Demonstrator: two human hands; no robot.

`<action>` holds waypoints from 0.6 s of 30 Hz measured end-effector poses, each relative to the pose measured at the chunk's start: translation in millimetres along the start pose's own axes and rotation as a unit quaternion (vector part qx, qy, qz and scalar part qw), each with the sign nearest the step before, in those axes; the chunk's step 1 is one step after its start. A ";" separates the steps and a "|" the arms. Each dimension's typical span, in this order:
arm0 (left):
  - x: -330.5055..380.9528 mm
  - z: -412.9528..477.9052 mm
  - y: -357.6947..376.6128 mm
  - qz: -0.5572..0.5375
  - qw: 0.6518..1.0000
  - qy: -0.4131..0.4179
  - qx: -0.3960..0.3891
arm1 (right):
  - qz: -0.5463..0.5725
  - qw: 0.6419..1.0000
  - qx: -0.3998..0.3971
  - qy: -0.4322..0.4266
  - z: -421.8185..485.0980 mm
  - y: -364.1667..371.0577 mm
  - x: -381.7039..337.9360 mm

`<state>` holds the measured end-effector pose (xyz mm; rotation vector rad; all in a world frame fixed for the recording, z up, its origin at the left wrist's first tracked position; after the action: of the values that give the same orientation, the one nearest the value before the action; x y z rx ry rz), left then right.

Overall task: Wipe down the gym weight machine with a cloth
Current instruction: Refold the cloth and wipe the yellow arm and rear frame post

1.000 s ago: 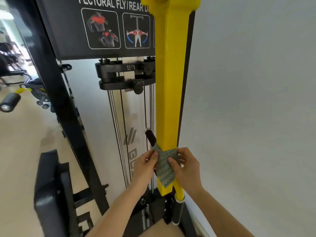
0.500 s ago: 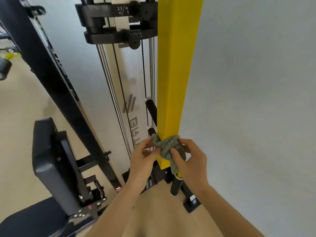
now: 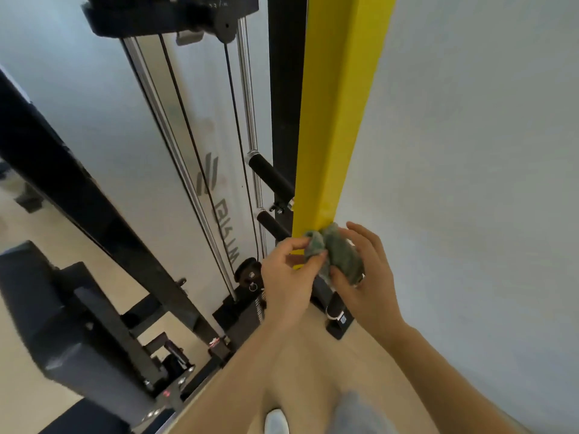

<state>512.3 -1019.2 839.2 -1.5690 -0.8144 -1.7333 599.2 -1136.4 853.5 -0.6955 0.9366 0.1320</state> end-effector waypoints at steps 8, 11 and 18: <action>-19.3 30.1 -60.5 -0.092 0.987 -0.010 0.131 | 0.035 0.993 0.033 0.109 14.5 5.2 11.1; -17.1 42.4 -53.5 -0.080 0.992 0.015 0.094 | 0.006 0.993 0.024 0.117 20.7 15.2 17.4; -28.1 39.3 -20.1 -0.016 0.996 0.081 -0.018 | -0.019 0.994 0.041 0.097 20.9 25.5 25.1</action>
<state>521.3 -974.1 814.3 -1.4227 -0.7360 -1.8806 618.7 -1108.7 829.6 -0.6585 1.1074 -0.0079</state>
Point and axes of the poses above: each hand's wrist, its own z-axis towards the middle knuckle, its own y-axis out of the palm, x = y × z, the point moved 4 cm from there along z, towards the middle knuckle, and after that the axes turned 4 degrees about y, right-handed, at the moved point
